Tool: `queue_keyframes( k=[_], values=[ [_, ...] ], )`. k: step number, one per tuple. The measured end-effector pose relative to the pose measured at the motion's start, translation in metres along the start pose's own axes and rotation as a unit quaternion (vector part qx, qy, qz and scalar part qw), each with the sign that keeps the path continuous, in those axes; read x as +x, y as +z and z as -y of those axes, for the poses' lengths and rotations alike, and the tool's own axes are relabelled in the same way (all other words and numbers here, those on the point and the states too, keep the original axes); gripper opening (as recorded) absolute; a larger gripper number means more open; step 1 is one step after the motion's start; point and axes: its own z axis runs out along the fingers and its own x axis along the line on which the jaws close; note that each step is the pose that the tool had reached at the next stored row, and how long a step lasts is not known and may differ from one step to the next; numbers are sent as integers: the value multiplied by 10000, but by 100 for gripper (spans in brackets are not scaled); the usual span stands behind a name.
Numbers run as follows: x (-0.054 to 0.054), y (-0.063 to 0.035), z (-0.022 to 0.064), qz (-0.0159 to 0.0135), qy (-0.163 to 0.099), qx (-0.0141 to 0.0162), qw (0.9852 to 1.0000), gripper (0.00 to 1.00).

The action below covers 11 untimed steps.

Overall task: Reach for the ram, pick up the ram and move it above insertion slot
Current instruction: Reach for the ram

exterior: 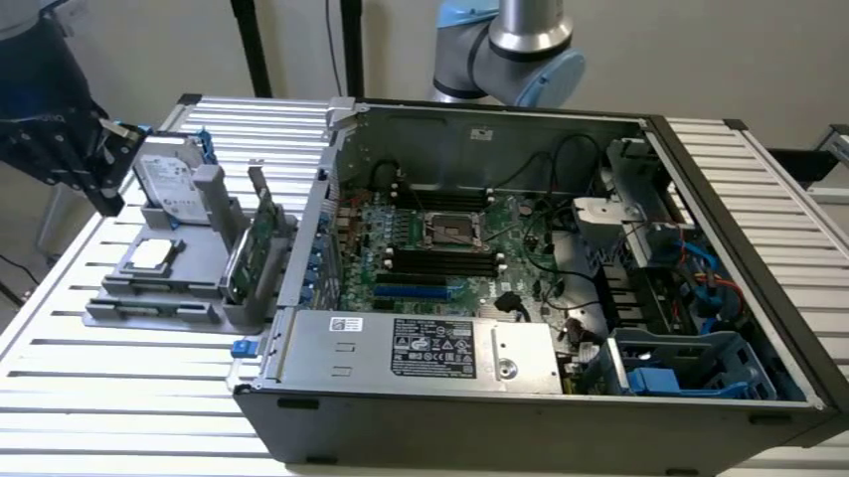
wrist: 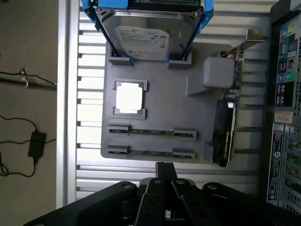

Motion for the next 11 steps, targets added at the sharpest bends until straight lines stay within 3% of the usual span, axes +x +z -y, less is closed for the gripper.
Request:
queue_keyframes(
  k=[5, 11],
  values=[
    [-2, 29, 75, -1, -32, 0, 10000, 11],
    [-2, 28, 81, -1, -36, -10, 10000, 11]
  ],
)
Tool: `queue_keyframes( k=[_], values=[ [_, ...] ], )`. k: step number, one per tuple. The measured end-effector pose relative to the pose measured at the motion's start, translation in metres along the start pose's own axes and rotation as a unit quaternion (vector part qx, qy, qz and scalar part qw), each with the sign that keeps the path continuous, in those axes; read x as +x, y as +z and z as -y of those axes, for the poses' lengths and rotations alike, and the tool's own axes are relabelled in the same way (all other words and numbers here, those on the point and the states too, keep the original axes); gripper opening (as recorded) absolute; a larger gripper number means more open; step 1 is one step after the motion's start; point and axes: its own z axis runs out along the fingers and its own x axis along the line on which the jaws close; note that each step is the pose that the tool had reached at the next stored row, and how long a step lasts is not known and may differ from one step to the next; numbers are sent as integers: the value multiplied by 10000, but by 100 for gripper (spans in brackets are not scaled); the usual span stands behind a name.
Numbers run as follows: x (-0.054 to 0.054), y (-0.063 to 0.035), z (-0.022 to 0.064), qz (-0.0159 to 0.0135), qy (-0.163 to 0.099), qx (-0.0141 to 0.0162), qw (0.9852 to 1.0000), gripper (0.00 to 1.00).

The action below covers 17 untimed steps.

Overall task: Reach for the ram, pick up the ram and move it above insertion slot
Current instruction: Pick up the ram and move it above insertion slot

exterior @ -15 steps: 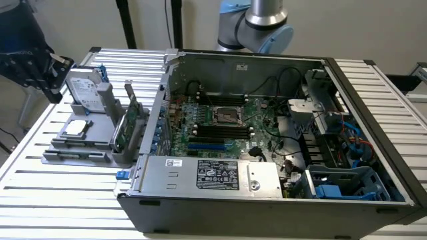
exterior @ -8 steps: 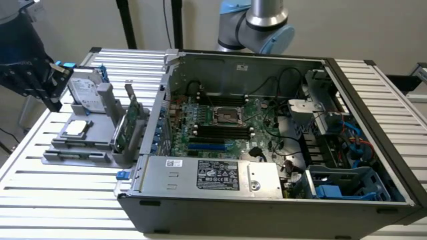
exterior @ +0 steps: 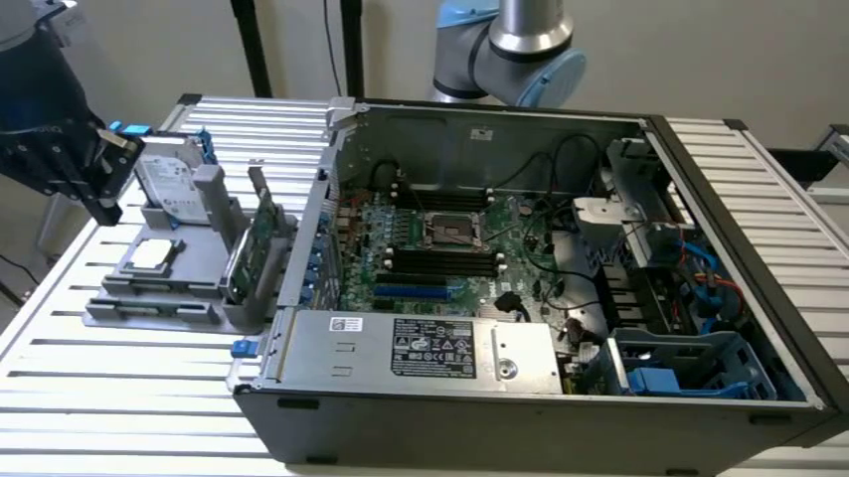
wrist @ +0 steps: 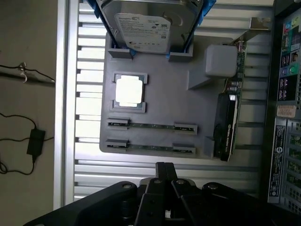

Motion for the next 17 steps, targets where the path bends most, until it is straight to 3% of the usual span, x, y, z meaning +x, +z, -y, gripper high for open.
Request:
queue_keyframes(
  k=[13, 17],
  values=[
    [-2, 0, 0, 0, -20, -10, 10000, 11],
    [-3, -3, 0, -13, -317, -14, 9995, 11]
  ],
)
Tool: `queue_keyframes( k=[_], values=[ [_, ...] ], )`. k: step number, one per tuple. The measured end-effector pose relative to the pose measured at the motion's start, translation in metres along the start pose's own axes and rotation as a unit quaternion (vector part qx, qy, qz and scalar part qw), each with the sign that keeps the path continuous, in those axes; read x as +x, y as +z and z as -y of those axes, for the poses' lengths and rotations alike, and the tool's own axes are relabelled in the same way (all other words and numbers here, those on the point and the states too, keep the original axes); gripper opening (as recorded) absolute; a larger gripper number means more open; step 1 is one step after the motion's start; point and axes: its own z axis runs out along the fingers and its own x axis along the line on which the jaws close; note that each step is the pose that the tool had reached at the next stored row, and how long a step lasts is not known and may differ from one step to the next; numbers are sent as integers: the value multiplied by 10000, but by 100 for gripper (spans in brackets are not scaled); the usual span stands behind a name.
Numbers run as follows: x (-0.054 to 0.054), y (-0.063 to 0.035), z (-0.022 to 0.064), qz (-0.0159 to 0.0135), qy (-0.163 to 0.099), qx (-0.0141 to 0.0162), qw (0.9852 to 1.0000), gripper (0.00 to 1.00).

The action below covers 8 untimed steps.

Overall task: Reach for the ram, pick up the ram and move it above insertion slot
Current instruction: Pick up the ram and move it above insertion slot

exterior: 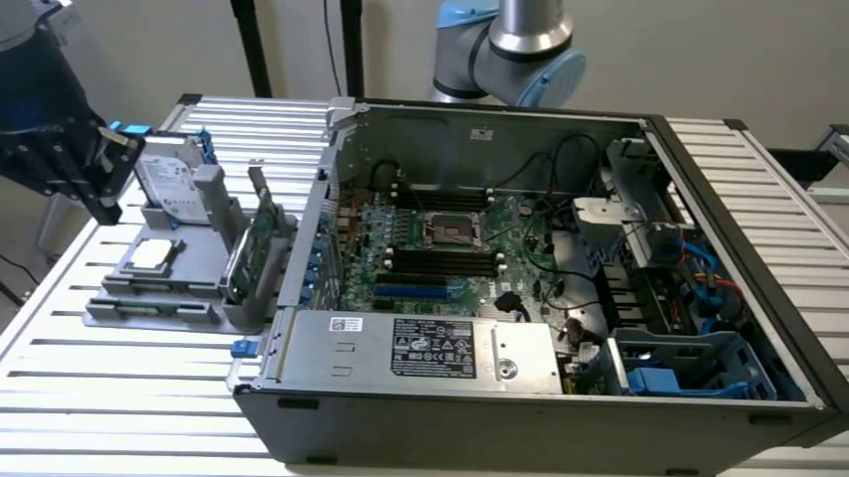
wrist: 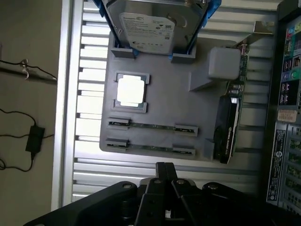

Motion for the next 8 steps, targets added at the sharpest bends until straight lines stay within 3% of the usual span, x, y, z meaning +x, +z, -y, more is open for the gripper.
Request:
queue_keyframes(
  k=[4, 8],
  values=[
    [0, -1, 0, -15, -360, 0, 9994, 11],
    [0, -1, 0, -31, -721, -1, 9974, 11]
  ],
)
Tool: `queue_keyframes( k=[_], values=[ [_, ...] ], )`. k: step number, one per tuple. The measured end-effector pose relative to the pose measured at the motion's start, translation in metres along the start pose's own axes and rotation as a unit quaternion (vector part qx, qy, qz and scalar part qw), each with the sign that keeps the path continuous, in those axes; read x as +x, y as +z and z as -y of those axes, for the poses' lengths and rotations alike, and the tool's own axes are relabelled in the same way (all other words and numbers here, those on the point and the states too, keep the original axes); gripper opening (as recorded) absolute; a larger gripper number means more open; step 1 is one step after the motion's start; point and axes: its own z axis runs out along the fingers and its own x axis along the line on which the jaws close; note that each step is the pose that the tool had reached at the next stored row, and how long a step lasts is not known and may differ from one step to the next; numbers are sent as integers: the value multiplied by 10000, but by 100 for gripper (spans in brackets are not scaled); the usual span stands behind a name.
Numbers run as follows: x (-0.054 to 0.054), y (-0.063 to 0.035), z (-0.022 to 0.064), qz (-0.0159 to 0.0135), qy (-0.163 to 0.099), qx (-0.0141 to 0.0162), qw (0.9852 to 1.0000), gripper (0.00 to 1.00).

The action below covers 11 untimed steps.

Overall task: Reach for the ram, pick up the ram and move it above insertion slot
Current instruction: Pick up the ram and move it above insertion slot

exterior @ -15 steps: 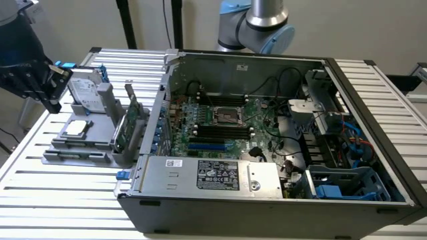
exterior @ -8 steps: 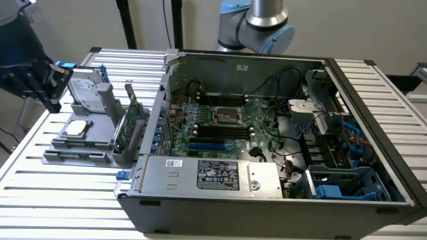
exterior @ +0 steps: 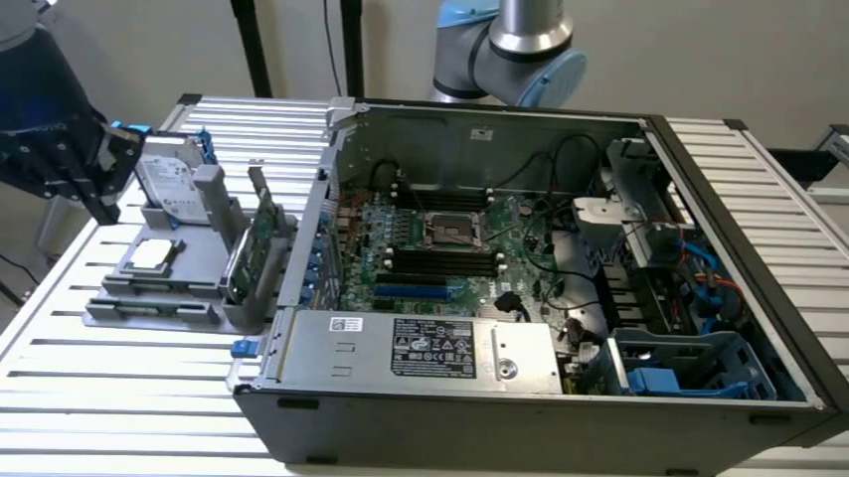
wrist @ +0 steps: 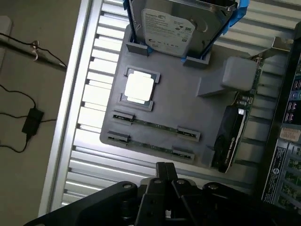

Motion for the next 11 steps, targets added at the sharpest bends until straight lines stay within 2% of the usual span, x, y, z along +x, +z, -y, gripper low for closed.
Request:
queue_keyframes(
  k=[3, 6, 11],
  values=[
    [0, 0, 0, -9, -246, -4, 9997, 11],
    [0, 0, 0, -20, -499, -7, 9988, 11],
    [0, 0, 0, -38, -933, -11, 9956, 11]
  ],
)
